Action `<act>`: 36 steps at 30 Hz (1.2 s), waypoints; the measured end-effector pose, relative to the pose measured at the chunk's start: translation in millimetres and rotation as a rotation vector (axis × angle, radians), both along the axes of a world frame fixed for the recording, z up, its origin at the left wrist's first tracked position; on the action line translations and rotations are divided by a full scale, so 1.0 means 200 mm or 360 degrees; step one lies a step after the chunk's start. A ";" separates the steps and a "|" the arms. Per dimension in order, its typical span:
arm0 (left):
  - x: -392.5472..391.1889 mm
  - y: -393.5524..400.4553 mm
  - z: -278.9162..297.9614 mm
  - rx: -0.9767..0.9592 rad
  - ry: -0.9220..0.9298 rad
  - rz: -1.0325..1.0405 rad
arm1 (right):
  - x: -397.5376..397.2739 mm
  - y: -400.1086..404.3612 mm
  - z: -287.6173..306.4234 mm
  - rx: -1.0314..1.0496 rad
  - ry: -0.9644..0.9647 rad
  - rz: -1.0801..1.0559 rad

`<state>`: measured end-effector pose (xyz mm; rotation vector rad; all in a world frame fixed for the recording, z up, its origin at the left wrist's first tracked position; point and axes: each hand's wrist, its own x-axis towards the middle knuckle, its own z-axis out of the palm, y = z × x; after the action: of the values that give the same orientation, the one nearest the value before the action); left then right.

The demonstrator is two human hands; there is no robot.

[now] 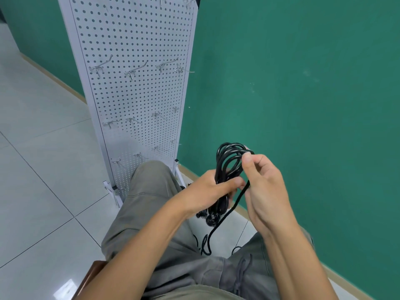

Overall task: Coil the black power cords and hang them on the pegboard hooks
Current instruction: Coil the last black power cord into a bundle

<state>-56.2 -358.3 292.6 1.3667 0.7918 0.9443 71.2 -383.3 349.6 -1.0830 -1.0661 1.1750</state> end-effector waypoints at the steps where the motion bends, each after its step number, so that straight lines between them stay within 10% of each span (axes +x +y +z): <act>1: 0.01 0.00 0.00 0.0008 0.0031 -0.0012 | -0.01 0.01 0.01 0.0015 -0.0032 -0.0039; 16: 0.06 -0.02 -0.03 -0.0100 -0.0093 -0.0078 | 0.03 0.12 0.04 0.0127 -0.0347 -0.0064; 36: -0.28 0.14 0.04 -0.0483 -0.1535 0.1219 | -0.11 0.03 -0.36 -0.0230 -0.0578 0.0567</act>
<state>-111.3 -331.3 301.4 0.1954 0.6366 1.7844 48.4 -377.6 278.5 -1.2865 -1.5211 1.3833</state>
